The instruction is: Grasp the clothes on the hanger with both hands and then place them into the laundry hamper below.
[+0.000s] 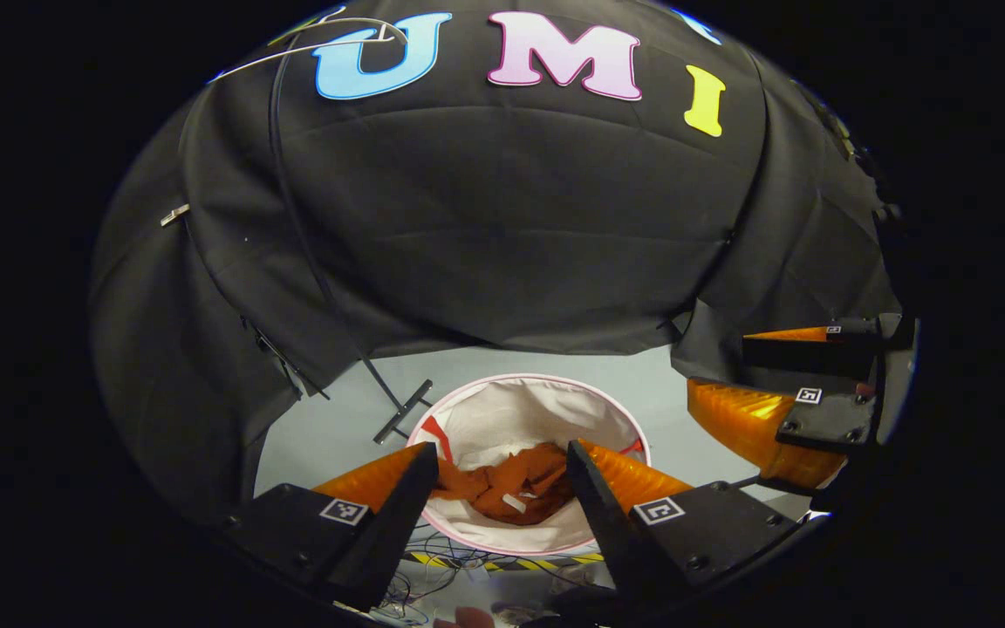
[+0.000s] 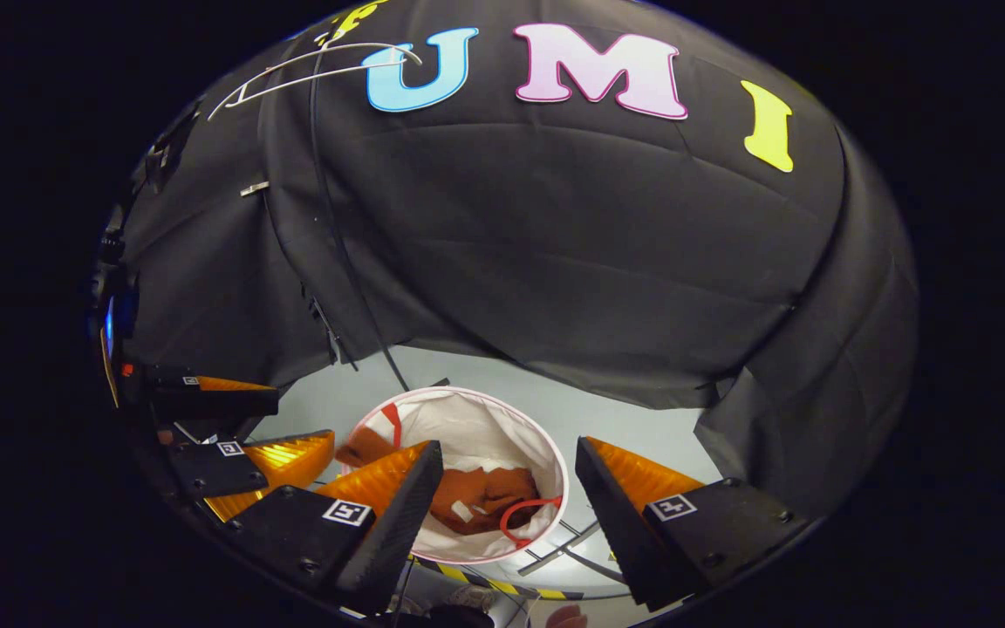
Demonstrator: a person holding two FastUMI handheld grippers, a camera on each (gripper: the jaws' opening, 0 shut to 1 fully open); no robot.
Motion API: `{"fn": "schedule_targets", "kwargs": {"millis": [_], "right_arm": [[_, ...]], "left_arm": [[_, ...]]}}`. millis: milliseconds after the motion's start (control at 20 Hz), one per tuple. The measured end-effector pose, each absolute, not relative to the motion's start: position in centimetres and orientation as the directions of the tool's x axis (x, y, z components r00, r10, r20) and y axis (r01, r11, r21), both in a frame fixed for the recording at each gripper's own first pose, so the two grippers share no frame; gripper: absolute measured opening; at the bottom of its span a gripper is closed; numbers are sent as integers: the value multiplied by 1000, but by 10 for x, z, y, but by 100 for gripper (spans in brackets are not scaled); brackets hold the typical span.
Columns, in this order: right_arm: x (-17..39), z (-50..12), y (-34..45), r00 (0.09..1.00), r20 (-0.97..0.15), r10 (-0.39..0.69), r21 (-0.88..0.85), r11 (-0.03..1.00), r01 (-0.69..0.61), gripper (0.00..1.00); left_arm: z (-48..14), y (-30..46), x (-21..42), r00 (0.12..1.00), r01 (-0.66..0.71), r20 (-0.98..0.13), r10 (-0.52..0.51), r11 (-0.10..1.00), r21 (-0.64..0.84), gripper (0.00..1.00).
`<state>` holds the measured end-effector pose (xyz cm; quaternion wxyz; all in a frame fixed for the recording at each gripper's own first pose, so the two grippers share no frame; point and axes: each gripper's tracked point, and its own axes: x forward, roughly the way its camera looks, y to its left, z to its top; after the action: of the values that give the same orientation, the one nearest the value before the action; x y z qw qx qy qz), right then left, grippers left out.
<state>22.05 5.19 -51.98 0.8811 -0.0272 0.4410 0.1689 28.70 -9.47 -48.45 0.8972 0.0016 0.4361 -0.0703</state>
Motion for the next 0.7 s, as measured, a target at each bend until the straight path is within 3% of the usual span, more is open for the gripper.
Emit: {"fn": "schedule_targets", "kwargs": {"millis": [450, 700], "right_arm": [[206, -438, 56, 682, -693, 236, 97, 967, -236, 99], [191, -351, 68, 799, -543, 257, 67, 962, -264, 99]], "left_arm": [[-408, -80, 275, 722, 149, -678, -136, 988, -39, 94], [-342, -79, 250, 810, 205, -563, -165, 979, 8, 94]]}}
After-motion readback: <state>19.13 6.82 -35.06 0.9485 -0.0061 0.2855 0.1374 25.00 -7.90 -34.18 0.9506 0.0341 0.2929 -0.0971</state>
